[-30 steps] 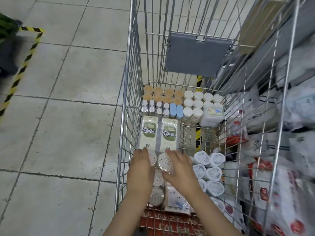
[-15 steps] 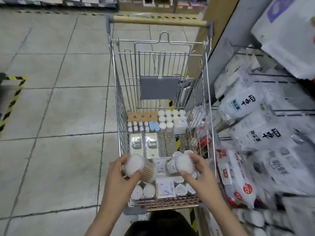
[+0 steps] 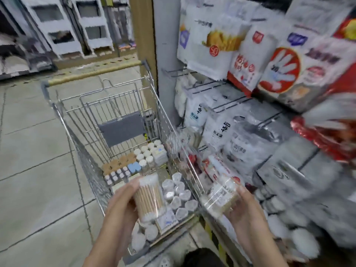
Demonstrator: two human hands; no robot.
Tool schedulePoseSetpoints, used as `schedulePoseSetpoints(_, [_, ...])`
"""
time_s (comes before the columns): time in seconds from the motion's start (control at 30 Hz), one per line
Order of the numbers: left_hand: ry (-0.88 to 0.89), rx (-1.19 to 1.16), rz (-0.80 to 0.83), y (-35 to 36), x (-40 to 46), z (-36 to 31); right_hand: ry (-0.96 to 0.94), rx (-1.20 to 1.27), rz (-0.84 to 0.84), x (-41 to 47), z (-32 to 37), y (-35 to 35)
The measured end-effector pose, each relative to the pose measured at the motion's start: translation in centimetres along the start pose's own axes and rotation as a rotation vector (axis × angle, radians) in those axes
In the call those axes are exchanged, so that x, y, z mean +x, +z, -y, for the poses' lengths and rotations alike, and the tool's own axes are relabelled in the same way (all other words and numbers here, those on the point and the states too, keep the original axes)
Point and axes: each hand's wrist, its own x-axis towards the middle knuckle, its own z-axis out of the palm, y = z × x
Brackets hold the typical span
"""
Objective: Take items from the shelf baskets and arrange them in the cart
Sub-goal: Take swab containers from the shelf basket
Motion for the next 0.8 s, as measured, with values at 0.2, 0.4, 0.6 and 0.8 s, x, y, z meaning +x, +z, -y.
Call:
schedulePoseSetpoints(0.2, [-0.017,0.058,0.223,8.4,-3.0,-0.5,-0.125,0.081,-0.219,-7.0,4.0,-4.9])
schedulePoseSetpoints(0.4, [-0.068,0.105,0.415,14.5,-7.9,1.9,-0.221,0.079,-0.358,-14.6,7.1,-10.7])
schedulePoseSetpoints(0.6, [-0.187,0.183,0.648,20.8,-15.6,7.7,-0.306,0.138,-0.527,-25.1,8.5,-18.8])
schedulePoseSetpoints(0.8, [-0.330,0.260,0.788,26.7,-23.7,13.6,-0.389,0.215,-0.634,-34.8,8.7,-26.3])
